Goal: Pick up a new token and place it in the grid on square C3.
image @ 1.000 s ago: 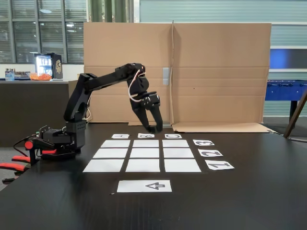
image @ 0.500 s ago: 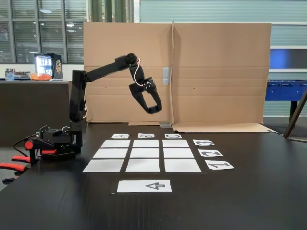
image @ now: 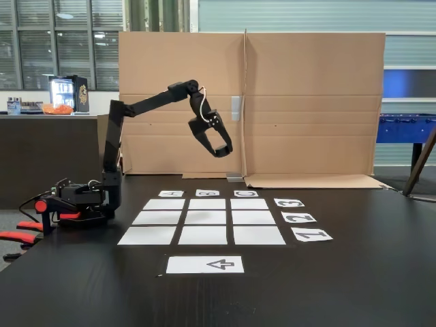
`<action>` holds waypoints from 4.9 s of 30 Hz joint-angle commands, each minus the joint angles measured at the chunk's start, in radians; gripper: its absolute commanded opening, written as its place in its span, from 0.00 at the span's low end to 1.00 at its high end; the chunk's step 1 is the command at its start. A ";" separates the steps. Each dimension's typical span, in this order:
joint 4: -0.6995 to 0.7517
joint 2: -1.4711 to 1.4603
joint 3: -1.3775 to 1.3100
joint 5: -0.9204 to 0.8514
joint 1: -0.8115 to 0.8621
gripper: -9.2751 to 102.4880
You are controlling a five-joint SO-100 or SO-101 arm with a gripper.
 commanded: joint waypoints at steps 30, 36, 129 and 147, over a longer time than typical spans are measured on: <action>-0.067 -0.756 -0.825 0.025 -0.015 0.08; -0.109 -0.824 -0.850 0.021 0.003 0.08; -0.558 0.520 0.647 -0.086 0.383 0.50; -0.588 1.026 1.066 -0.256 0.862 0.43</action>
